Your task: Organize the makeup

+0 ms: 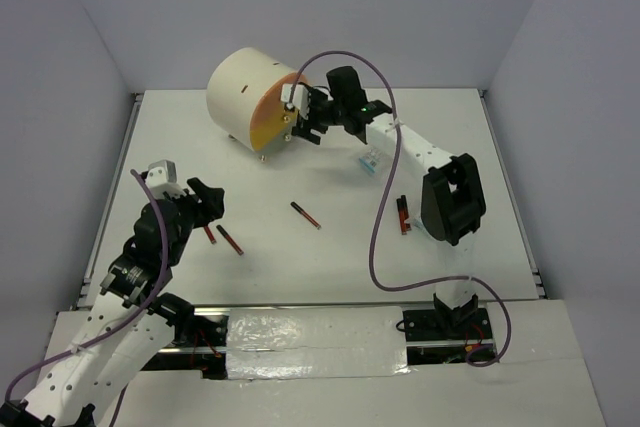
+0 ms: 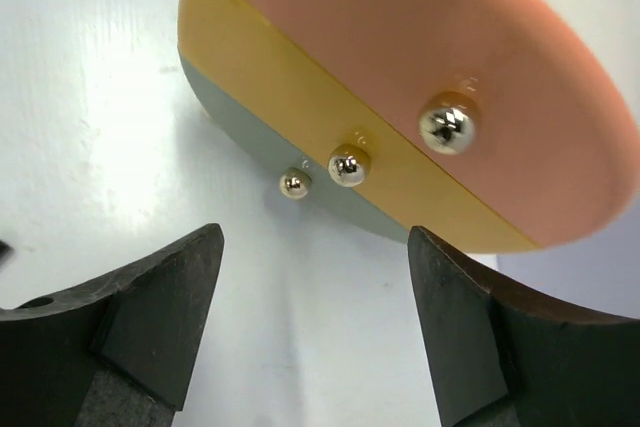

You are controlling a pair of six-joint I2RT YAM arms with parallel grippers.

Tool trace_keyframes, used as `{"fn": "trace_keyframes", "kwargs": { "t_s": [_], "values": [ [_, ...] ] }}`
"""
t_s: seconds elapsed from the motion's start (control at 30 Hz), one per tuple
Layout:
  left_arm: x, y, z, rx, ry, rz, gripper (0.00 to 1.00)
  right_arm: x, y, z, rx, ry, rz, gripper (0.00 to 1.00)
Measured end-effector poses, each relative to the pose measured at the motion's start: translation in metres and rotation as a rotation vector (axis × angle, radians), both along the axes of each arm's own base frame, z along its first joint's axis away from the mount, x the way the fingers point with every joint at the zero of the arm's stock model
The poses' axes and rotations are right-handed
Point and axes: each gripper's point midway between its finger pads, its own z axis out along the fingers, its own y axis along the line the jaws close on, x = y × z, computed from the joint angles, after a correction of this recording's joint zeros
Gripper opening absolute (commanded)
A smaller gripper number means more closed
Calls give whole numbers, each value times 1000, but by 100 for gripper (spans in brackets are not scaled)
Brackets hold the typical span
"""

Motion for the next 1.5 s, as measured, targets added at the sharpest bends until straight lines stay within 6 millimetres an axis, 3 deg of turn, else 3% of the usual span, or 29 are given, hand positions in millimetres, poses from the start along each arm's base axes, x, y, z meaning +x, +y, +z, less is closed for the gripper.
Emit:
{"fn": "trace_keyframes", "kwargs": {
  "t_s": [0.17, 0.23, 0.3, 0.37, 0.47, 0.7, 0.93, 1.27, 1.5],
  "values": [
    [1, -1, -1, 0, 3, 0, 65, -3, -5, 26, 188, 183, -134, 65],
    [2, -2, -2, -2, 8, -1, 59, -3, -6, 29, 263, 294, -199, 54],
    [3, -3, -4, -4, 16, -4, 56, -2, -4, 28, 326, 413, -257, 50],
    [3, -3, -5, -8, 21, -4, 56, 1, 1, 29, 391, 530, -307, 50],
    [3, -4, -6, -13, 25, -3, 57, 6, 9, 25, 467, 684, -365, 61],
    [3, -4, -6, -15, 28, -1, 62, 4, 18, -11, 532, 960, -483, 62],
    [4, -4, -11, -8, 49, 0, 63, 13, 24, -25, 574, 1038, -531, 62],
    [5, -5, -16, -23, 69, 7, 64, 33, 26, -63, 591, 1080, -626, 61],
    [5, -6, -16, -22, 73, 8, 64, 46, 27, -46, 654, 1036, -604, 59]
  ]
}}
